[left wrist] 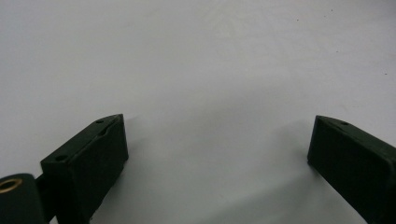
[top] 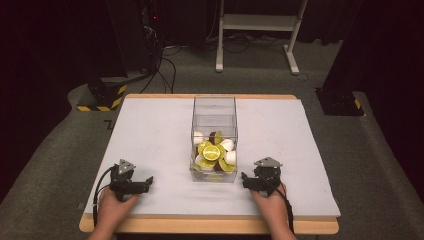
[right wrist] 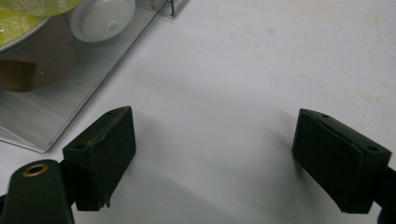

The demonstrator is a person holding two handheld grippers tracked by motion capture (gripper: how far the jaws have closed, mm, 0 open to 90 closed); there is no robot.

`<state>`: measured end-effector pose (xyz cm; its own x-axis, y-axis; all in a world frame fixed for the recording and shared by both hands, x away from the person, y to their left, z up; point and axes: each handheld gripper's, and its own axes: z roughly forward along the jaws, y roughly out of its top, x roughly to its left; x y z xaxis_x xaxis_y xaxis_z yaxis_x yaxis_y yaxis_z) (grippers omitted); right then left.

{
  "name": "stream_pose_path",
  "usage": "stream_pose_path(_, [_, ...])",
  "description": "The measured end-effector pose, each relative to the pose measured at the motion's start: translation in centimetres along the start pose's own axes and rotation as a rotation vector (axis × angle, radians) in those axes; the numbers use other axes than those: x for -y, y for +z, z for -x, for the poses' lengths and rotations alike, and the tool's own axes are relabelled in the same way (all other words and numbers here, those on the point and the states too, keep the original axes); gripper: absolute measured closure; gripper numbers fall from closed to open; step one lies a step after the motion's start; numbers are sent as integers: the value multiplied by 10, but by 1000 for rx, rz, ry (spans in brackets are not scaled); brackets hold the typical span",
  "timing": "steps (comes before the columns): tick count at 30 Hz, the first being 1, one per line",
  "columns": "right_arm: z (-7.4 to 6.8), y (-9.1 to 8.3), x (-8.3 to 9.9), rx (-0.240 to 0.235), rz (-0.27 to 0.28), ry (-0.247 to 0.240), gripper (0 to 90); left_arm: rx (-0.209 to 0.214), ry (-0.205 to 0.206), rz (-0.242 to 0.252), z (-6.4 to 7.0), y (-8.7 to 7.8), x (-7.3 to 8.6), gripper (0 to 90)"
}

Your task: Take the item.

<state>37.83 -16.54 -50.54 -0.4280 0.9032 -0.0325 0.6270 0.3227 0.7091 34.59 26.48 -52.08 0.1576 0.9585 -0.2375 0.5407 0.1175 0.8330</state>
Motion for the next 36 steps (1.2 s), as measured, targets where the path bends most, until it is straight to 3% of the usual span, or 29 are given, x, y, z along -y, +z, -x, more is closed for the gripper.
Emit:
stream_pose_path(21, [0, -1, 0, -5, -1, 4, 137, 1, -4, 2, 0, 0, 0, 50])
stream_pose_path(27, [2, -4, 1, -23, 11, -14, 130, 0, -6, 3, 0, 0, 0, 50])
stream_pose_path(36, [7, -8, 1, -39, 25, -1, 129, 1, -6, 3, 0, 0, 0, 50])
